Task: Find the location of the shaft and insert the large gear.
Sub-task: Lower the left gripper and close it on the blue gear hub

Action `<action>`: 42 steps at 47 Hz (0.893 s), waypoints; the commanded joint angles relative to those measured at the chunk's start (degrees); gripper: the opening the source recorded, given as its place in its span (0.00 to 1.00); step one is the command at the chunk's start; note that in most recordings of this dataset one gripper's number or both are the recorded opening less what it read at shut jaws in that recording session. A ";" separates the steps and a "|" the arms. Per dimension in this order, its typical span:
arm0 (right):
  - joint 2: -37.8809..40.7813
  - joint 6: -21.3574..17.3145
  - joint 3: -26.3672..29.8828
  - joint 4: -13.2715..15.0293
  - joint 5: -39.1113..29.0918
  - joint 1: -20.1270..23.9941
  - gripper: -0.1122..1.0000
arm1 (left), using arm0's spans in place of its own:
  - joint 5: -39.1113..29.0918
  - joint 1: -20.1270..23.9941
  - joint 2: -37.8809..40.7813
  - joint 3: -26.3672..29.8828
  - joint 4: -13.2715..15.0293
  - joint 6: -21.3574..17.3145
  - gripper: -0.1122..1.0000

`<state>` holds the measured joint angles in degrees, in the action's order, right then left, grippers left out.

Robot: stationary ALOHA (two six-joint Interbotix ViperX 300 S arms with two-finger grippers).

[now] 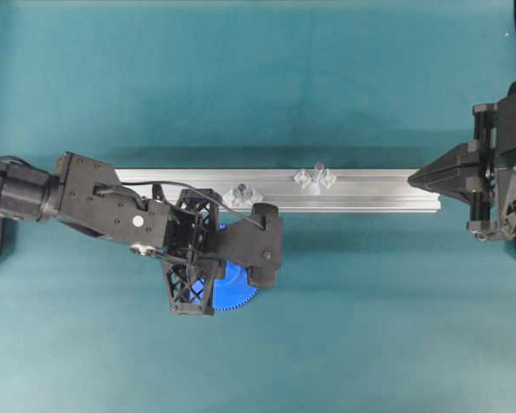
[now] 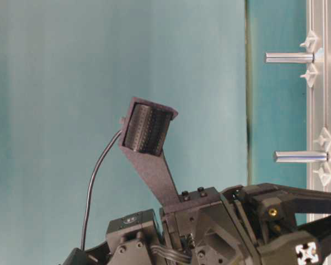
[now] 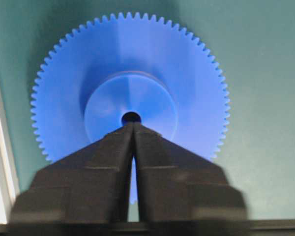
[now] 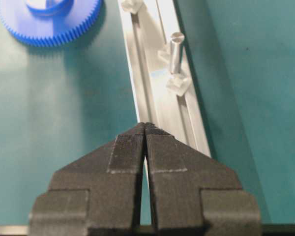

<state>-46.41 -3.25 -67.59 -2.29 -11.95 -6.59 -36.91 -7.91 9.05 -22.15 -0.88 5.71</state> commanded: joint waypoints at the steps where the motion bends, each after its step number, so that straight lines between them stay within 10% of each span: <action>1: -0.35 -0.53 0.35 0.09 0.44 -0.18 0.11 | 0.00 0.53 -0.97 1.23 -0.09 1.05 0.25; 15: -2.46 -0.62 -0.44 0.09 0.18 -0.18 0.11 | 0.18 1.14 -0.35 1.85 -0.09 3.78 0.93; 42: -3.34 -0.70 -1.14 0.00 -0.09 -0.18 0.11 | 0.00 0.35 1.41 2.72 -0.09 3.78 0.95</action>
<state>-50.01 -3.34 -69.26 -2.29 -12.30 -6.59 -37.09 -7.29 11.16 -20.65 -0.88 9.49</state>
